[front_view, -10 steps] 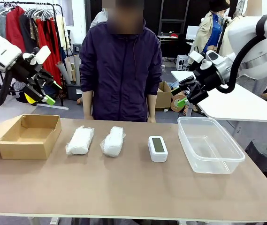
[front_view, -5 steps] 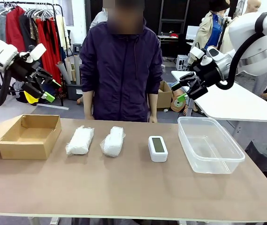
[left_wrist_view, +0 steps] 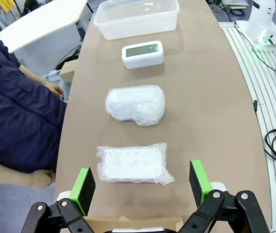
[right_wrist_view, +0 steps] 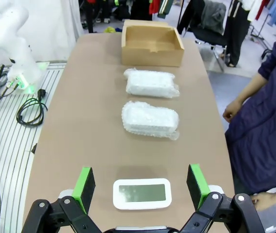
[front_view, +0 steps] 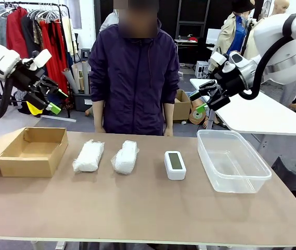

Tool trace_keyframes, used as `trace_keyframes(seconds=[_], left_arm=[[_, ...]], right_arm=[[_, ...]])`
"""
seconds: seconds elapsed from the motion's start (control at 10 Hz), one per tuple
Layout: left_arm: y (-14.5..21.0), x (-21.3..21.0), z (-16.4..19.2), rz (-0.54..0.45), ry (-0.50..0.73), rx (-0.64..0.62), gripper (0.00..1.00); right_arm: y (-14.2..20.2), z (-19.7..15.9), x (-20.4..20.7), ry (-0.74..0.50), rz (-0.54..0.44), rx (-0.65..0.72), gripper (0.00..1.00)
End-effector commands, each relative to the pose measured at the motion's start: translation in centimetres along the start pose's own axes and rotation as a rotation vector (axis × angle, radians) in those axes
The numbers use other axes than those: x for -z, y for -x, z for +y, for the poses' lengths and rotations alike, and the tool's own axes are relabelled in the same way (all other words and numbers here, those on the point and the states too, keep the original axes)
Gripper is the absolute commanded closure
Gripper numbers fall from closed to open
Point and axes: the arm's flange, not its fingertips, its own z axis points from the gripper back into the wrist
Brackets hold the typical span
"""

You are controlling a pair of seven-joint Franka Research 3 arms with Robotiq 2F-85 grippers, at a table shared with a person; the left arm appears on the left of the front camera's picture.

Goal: Separate and place wrapped and unwrapped clocks.
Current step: Pick up the Digital clock indicated by the person.

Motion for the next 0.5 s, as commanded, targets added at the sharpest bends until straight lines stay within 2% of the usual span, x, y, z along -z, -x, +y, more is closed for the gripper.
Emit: trace_keyframes(seconds=[0.0, 0.4], left_arm=[[-0.04, -0.11, 0.02, -0.003, -0.004, 0.002, 0.00], [-0.04, -0.11, 0.02, -0.003, -0.004, 0.002, 0.00]], right_arm=[[0.01, 0.00, -0.06, -0.001, 0.004, -0.002, 0.00], [0.01, 0.00, -0.06, -0.001, 0.004, -0.002, 0.00]])
